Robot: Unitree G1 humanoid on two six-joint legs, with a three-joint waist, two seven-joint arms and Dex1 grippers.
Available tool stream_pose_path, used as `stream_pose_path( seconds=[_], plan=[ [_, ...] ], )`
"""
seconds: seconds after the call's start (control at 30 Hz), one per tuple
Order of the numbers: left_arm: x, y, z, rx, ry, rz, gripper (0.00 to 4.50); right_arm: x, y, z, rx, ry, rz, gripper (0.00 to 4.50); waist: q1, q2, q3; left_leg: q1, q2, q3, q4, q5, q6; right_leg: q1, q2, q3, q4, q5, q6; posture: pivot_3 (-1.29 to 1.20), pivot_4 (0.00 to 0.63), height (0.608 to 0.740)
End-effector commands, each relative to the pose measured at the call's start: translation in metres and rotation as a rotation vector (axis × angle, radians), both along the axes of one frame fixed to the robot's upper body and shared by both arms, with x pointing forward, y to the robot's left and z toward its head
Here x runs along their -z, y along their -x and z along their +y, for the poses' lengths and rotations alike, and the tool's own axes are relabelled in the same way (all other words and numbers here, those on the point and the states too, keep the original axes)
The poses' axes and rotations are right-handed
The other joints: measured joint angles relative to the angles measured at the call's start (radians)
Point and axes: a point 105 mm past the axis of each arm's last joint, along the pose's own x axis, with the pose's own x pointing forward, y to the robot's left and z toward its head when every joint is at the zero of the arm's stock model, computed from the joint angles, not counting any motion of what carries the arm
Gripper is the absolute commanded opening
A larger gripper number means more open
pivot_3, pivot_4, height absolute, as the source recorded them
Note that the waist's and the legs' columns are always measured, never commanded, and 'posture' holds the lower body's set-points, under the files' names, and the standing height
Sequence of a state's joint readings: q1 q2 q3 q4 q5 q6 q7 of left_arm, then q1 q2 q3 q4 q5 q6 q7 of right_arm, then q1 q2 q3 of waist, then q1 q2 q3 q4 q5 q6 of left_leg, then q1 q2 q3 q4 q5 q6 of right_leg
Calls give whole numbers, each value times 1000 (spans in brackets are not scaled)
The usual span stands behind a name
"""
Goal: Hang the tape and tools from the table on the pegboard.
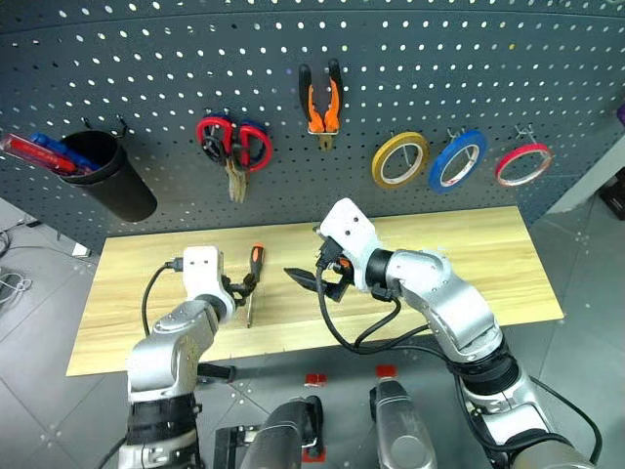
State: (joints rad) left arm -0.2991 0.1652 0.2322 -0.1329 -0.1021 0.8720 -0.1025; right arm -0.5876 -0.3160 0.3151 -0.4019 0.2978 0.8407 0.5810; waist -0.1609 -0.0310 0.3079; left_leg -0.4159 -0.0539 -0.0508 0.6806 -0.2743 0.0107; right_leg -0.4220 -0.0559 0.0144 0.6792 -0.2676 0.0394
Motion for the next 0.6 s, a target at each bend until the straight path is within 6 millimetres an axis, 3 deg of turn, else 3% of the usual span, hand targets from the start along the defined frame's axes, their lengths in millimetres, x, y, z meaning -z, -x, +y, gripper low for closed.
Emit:
stream_pose_path(
  seconds=[0.03,0.4,0.5,0.6],
  plan=[
    [3,-15,12,-20,13,44,3302,-9,4,7,-17,20,0,4500,-1,-1,6,0,0,0,0,0,0,-1,0,0,0,0,0,-315,380,740],
    [26,-50,16,89,-47,199,3302,-12,10,13,-56,48,27,4500,-4,-3,24,-1,0,0,-1,0,0,-3,0,0,0,0,0,-341,388,740],
    [26,-54,20,130,-110,198,2715,-13,11,14,-62,48,28,4500,-5,-3,24,-1,0,0,-1,0,0,-3,0,0,0,0,0,-341,381,740],
    [20,-56,24,165,-164,167,1819,-14,10,13,-66,49,30,4500,-6,-3,24,-1,0,0,-1,0,-1,-3,0,0,0,0,0,-340,370,740]
  ],
)
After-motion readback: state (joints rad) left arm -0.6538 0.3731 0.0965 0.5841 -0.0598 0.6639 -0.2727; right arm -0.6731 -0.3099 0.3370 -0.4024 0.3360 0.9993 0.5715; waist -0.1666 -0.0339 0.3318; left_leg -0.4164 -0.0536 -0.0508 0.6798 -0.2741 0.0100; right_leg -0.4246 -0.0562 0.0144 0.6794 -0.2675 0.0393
